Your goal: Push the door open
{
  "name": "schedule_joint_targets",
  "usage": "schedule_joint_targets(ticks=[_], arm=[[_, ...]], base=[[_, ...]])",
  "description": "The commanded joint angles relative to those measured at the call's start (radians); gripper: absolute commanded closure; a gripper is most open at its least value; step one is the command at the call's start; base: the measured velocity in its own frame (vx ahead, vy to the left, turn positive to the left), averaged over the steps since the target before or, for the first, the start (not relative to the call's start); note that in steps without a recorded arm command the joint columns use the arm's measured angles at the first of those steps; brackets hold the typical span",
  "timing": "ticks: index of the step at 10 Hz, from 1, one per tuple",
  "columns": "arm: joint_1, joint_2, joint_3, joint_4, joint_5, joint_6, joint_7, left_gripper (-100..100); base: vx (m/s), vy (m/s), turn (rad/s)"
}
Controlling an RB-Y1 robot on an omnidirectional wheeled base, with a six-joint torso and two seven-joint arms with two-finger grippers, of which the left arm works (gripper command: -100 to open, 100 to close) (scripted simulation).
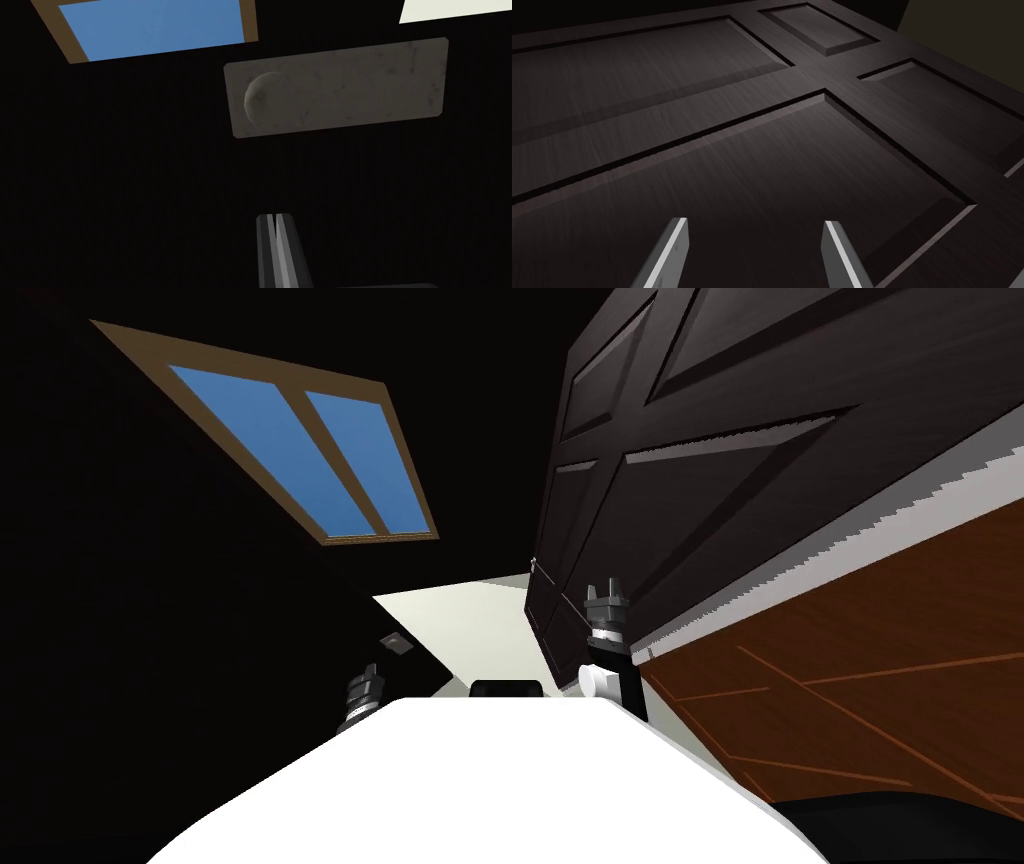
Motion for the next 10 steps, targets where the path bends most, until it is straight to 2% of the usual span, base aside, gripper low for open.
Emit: schedule_joint_targets(ticks=[1,2,5,6,7,10], arm=[[0.003,0.0,-0.002,-0.011,0.0,0.011,0.007,-100],[0.003,-0.006,-0.003,-0.018,0.001,0.018,0.012,-100],[0.006,-0.057,-0.006,-0.037,0.002,0.039,0.025,-100],[0.005,-0.045,-0.005,-0.031,0.002,0.033,0.023,-100],[-0.002,-0.023,-0.005,-0.025,0.005,0.032,0.014,-100],[-0.015,-0.002,-0.003,-0.011,0.012,0.025,-0.002,-100]], base=[[-0.149,-0.132,0.043],[-0.169,-0.197,0.038],[-0.104,-0.23,0.053],[-0.024,-0.087,0.014],[0.076,0.08,0.016],[0.081,0.199,-0.002]])
